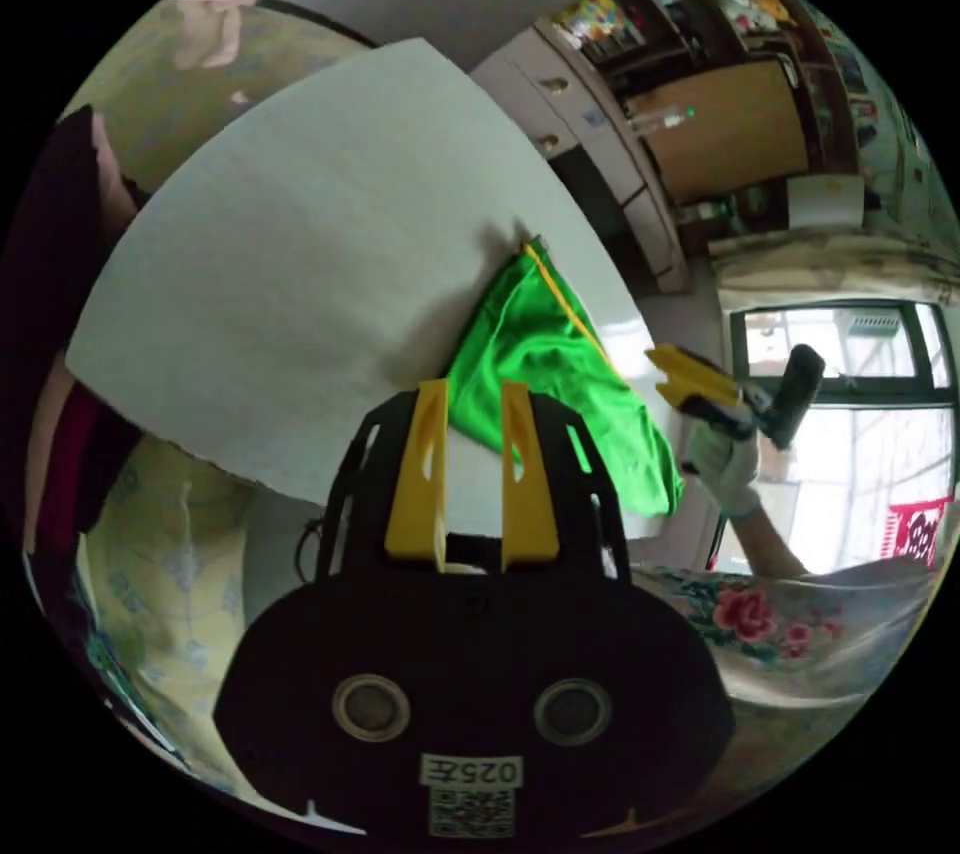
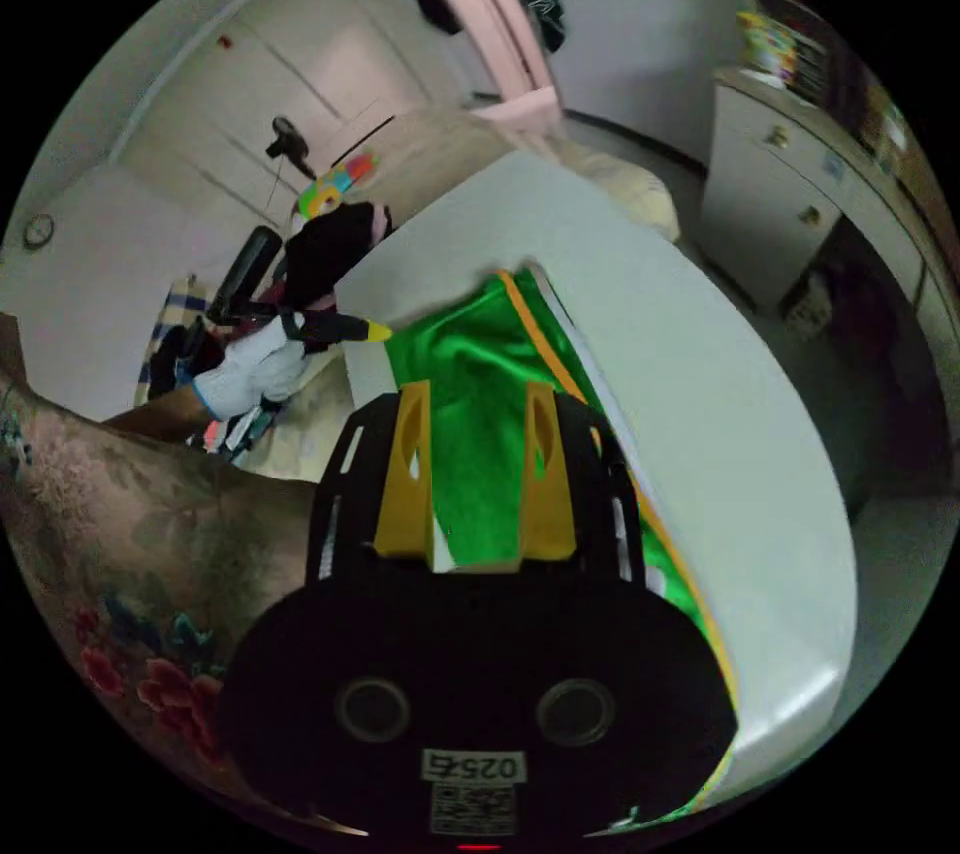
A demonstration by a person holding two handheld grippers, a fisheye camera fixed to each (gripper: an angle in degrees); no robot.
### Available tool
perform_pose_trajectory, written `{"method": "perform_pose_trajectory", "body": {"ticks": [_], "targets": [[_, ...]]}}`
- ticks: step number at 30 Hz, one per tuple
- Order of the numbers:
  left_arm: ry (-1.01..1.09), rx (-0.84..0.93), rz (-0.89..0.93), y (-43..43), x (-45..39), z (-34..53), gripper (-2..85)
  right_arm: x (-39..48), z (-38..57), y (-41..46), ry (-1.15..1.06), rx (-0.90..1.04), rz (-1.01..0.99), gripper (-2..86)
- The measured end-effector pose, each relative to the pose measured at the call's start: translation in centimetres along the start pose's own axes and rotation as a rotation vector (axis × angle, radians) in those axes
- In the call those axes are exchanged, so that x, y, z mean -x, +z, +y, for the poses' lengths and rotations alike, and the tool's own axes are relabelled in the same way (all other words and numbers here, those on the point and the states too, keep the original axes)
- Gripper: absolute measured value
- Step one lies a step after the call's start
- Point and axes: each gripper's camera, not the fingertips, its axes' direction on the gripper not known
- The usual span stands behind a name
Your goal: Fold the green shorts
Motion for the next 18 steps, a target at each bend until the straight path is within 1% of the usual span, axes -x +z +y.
{"method": "perform_pose_trajectory", "body": {"ticks": [2,4,6,7,9,12,14,16,18], "targets": [[0.043,0.049,-0.01,1.1,-0.7,-0.7,5.5,0.8,-4.0,3.0,-0.041,0.039,0.011,13.1],[0.096,0.106,-0.06,2.1,-1.7,-1.3,5.4,1.1,-6.9,5.6,-0.059,0.072,0.022,12.9],[0.142,0.139,-0.108,3.0,-2.9,-1.8,4.9,1.5,-9.5,9.2,-0.101,0.157,0.065,12.8],[0.153,0.145,-0.12,3.2,-3.2,-1.9,4.6,1.6,-9.9,10.1,-0.113,0.177,0.077,12.7],[0.216,0.161,-0.216,3.9,-4.7,-1.9,4.5,2.7,-10.9,12.9,-0.163,0.224,0.13,12.1],[0.269,0.17,-0.296,4.2,-6.3,-1.6,6.4,4.2,-11.7,15.1,-0.185,0.255,0.123,12.3],[0.271,0.157,-0.295,4.1,-6.5,-1.4,6.7,5.1,-12.2,16.5,-0.203,0.275,0.146,12.2],[0.263,0.151,-0.237,4.1,-6.4,-1.5,6.3,5.9,-12.7,17.8,-0.221,0.296,0.175,11.8],[0.269,0.177,-0.239,4.9,-6.1,-1.7,4.0,6.8,-13.1,19.1,-0.233,0.308,0.188,10.6]]}}
